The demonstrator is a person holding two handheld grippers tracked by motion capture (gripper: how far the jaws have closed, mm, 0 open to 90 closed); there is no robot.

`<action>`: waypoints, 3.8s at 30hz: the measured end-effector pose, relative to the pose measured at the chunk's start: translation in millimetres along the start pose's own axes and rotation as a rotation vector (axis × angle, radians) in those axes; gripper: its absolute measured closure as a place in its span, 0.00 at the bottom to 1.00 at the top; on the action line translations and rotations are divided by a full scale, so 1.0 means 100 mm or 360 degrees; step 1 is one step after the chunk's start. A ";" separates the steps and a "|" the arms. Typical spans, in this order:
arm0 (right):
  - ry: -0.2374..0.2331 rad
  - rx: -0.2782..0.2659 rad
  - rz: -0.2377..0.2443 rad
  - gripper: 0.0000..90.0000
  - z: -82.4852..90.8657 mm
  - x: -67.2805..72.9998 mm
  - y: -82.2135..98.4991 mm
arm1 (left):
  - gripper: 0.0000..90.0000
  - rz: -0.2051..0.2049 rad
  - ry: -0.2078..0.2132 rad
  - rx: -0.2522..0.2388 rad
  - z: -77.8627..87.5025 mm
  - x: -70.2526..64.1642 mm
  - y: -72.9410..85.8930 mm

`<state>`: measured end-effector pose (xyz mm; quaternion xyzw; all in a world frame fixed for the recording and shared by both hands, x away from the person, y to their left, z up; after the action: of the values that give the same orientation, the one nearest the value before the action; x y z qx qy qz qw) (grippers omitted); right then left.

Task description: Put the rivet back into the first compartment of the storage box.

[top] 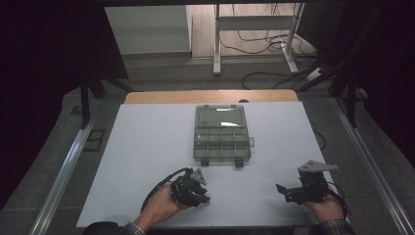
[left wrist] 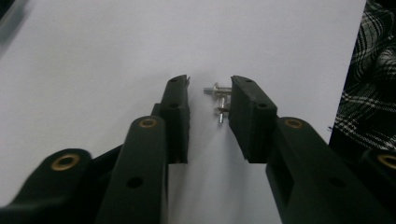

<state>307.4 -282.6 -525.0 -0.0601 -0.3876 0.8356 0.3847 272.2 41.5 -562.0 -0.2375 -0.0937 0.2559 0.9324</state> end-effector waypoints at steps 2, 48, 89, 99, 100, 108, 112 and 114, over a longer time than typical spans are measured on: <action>0.0002 0.0002 -0.0002 0.00 0.00 0.00 0.00 | 0.81 -0.0018 0.0003 0.0011 -0.01 -0.01 0.00; -0.0007 -0.0012 0.0002 0.00 0.01 0.00 -0.01 | 0.93 0.0226 -0.0033 -0.0051 0.23 0.27 -0.01; -0.0014 0.0000 0.0002 0.00 0.00 -0.01 0.01 | 0.93 0.0523 -0.0274 -0.0252 0.35 1.32 -0.57; -0.0019 0.0007 0.0005 0.00 -0.01 0.00 0.01 | 0.93 0.0565 -0.0320 -0.0244 0.21 1.50 -0.70; -0.0019 0.0007 0.0005 0.00 -0.01 0.00 0.01 | 0.93 0.0569 -0.0325 -0.0241 0.20 1.51 -0.71; -0.0022 0.0014 0.0008 0.00 -0.01 0.00 0.02 | 0.92 0.0608 -0.0355 -0.0198 0.03 1.63 -0.74; -0.0025 0.0016 0.0010 0.00 -0.02 0.00 0.02 | 0.92 0.0644 -0.0338 -0.0190 -0.05 1.65 -0.76; -0.0027 0.0016 0.0008 0.00 -0.02 0.00 0.02 | 0.89 0.0646 -0.0356 -0.0179 -0.07 1.66 -0.76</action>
<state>307.3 -282.4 -527.7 -0.0521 -0.3865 0.8390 0.3795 448.3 67.7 -522.4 -0.2732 -0.1608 0.4571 0.8310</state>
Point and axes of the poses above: each handheld gripper's, and its own axes: z roughly backward along the jaws, y roughly out of its underside, x roughly to its left, the point moved 6 cm from there along -z, roughly forward along the jaws, and after that the axes turned 14 degrees about -y, right-handed, at the moved point
